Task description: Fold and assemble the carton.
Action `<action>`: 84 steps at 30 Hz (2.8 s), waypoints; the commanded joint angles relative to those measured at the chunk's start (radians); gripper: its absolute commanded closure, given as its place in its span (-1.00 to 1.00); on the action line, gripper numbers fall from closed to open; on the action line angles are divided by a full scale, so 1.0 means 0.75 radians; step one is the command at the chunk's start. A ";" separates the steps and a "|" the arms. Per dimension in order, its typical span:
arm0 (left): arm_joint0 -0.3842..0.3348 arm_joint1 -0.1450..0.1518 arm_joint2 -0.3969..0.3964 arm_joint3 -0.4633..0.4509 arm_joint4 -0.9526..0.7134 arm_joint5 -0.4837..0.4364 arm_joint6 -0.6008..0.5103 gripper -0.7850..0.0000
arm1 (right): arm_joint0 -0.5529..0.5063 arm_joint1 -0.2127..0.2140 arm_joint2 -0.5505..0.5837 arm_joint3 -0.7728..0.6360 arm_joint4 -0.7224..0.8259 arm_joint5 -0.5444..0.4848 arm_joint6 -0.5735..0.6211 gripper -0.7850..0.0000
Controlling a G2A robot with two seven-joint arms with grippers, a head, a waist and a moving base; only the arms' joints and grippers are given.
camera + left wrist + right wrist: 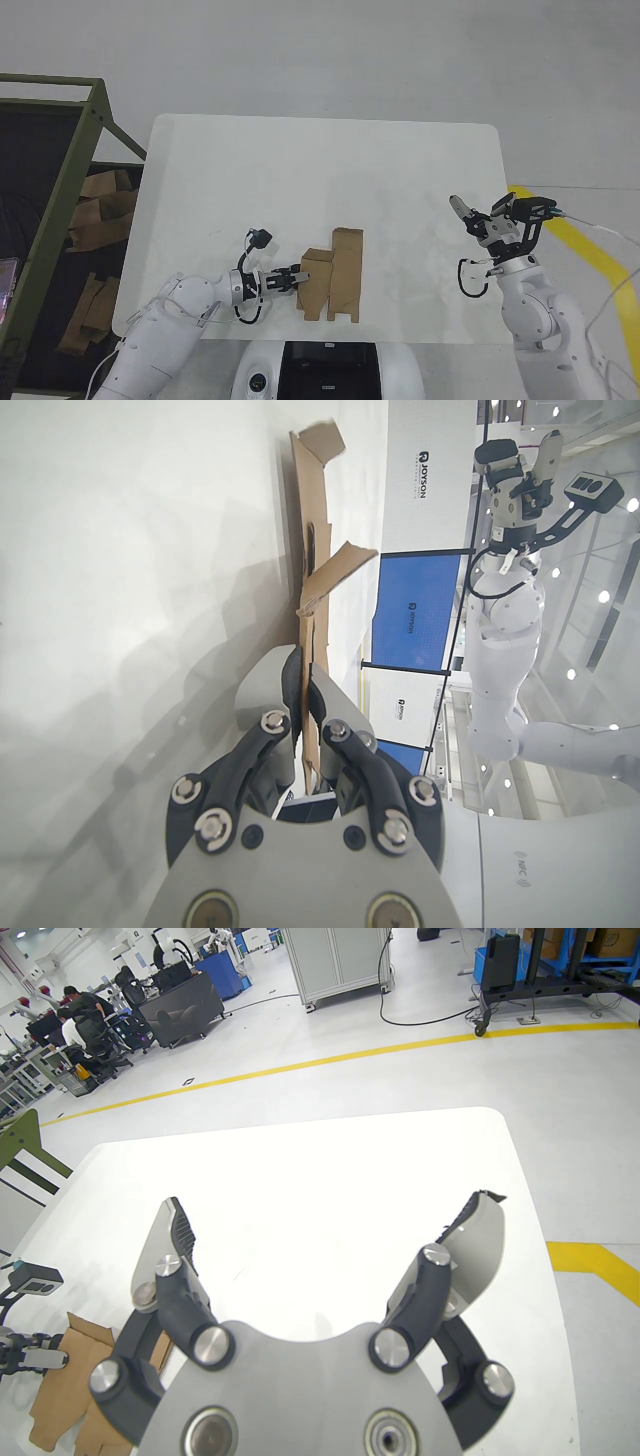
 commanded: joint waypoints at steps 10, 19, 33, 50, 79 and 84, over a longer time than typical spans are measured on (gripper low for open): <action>0.016 0.010 -0.030 -0.003 -0.110 -0.159 0.032 1.00 | 0.005 0.000 -0.016 0.004 0.018 -0.061 0.023 -1.00; 0.084 0.030 -0.120 -0.025 -0.239 -0.397 0.060 1.00 | 0.048 0.004 -0.053 0.046 0.090 -0.224 0.124 -1.00; 0.164 0.059 -0.221 -0.035 -0.374 -0.637 0.061 1.00 | 0.153 0.009 -0.173 0.149 0.312 -0.513 0.313 -1.00; 0.185 0.073 -0.258 -0.033 -0.407 -0.698 0.069 1.00 | 0.223 0.012 -0.264 0.188 0.454 -0.633 0.454 -1.00; 0.107 0.077 -0.144 -0.074 -0.403 -0.845 0.098 1.00 | 0.459 0.046 -0.543 0.447 1.214 -0.949 1.008 -1.00; 0.111 0.076 -0.144 -0.077 -0.401 -0.845 0.098 1.00 | 0.504 0.051 -0.608 0.479 1.323 -0.968 1.093 -1.00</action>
